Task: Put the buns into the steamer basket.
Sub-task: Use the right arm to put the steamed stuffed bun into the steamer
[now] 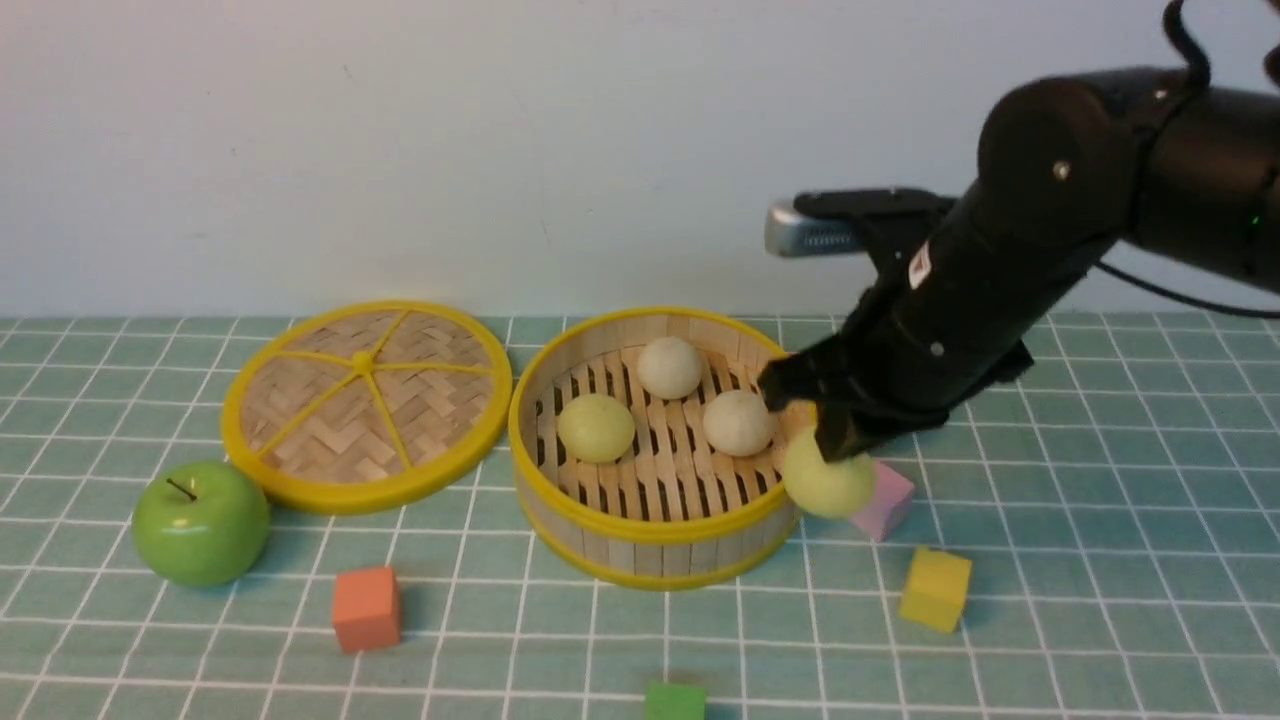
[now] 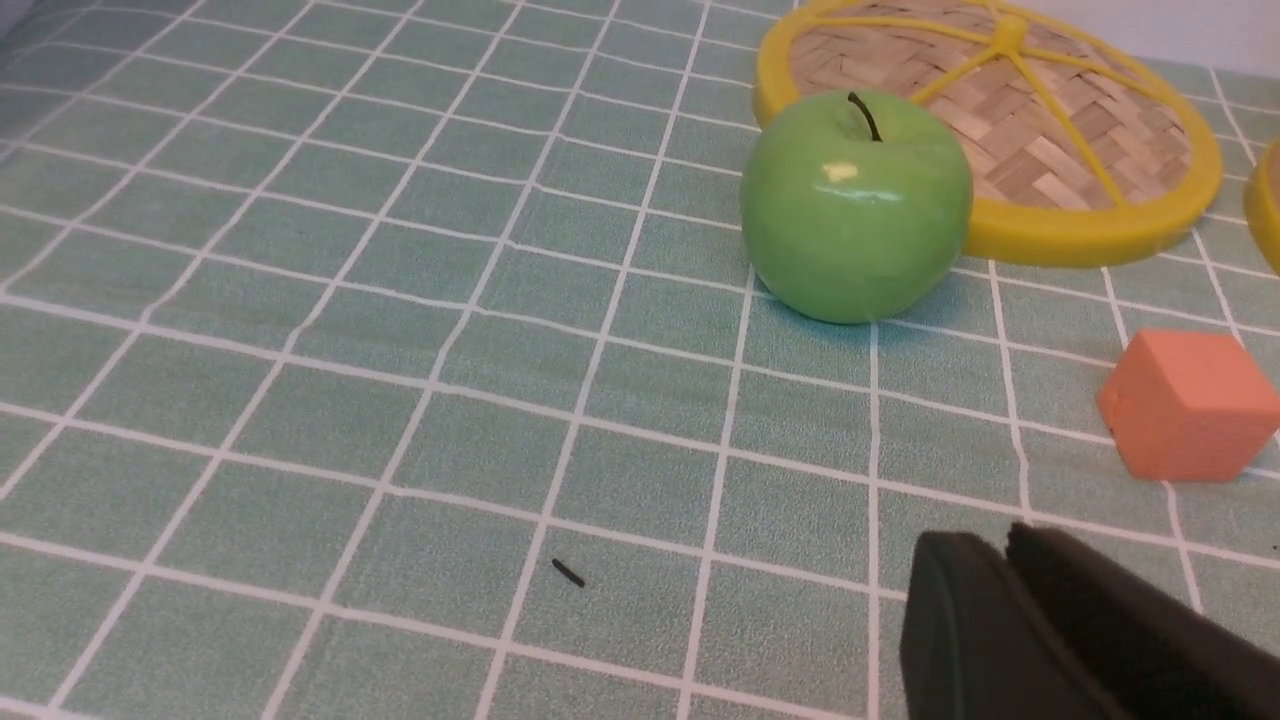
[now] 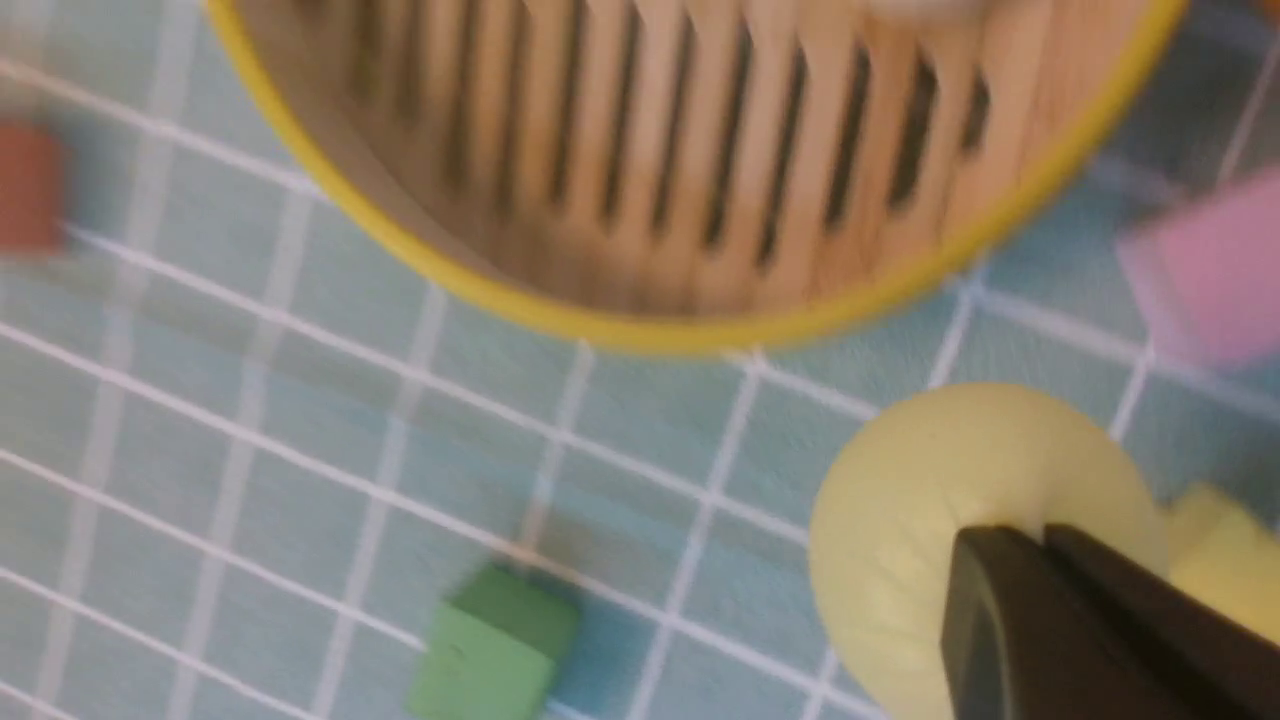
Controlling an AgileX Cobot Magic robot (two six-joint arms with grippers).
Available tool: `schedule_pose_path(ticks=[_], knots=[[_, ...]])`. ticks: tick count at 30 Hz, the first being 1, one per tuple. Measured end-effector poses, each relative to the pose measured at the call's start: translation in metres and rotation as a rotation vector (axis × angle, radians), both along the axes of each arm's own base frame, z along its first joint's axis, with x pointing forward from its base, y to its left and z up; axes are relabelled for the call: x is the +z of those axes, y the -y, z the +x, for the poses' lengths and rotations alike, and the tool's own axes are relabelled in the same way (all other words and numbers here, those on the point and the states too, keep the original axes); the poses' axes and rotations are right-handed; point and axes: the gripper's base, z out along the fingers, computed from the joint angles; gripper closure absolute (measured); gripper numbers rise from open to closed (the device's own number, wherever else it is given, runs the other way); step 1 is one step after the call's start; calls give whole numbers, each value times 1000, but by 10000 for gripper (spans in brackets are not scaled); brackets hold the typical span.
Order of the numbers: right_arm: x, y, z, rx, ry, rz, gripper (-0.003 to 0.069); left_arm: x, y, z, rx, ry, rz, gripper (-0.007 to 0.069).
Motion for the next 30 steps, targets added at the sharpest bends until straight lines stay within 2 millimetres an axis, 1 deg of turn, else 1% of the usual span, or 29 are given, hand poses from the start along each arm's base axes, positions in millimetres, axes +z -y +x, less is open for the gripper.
schedule_pose_path(ticks=[2, 3, 5, 6, 10, 11, 13, 14, 16, 17, 18, 19, 22, 25, 26, 27, 28, 29, 30], knots=[[9, -8, 10, 10, 58, 62, 657, 0, 0, 0, 0, 0, 0, 554], [9, -8, 11, 13, 60, 61, 657, 0, 0, 0, 0, 0, 0, 554], [4, -18, 23, 13, 98, 123, 657, 0, 0, 0, 0, 0, 0, 554], [3, -19, 24, 14, 101, 127, 657, 0, 0, 0, 0, 0, 0, 554], [-32, -34, 45, 4, 91, 196, 657, 0, 0, 0, 0, 0, 0, 554], [-36, -36, 47, 2, 91, 205, 657, 0, 0, 0, 0, 0, 0, 554], [-60, -42, 56, -4, 68, 215, 655, 0, 0, 0, 0, 0, 0, 554], [-62, -42, 57, -6, 65, 215, 655, 0, 0, 0, 0, 0, 0, 554], [-85, -45, 62, -15, 28, 203, 641, 0, 0, 0, 0, 0, 0, 554], [-85, -45, 62, -15, 28, 202, 639, 0, 0, 0, 0, 0, 0, 554], [-94, -46, 64, -18, 9, 197, 624, 0, 0, 0, 0, 0, 0, 554], [-99, -47, 64, -21, -1, 195, 610, 0, 0, 0, 0, 0, 0, 554], [-100, -47, 65, -22, -5, 196, 525, 0, 0, 0, 0, 0, 0, 554], [-98, -47, 64, -20, -3, 198, 408, 0, 0, 0, 0, 0, 0, 554], [-98, -47, 64, -20, -4, 197, 399, 0, 0, 0, 0, 0, 0, 554], [-93, -47, 62, -13, -6, 198, 329, 0, 0, 0, 0, 0, 0, 554], [-93, -46, 62, -12, -7, 198, 313, 0, 0, 0, 0, 0, 0, 554], [-86, -45, 58, 2, -11, 194, 262, 0, 0, 0, 0, 0, 0, 554], [-79, -44, 56, 13, -8, 190, 237, 0, 0, 0, 0, 0, 0, 554]])
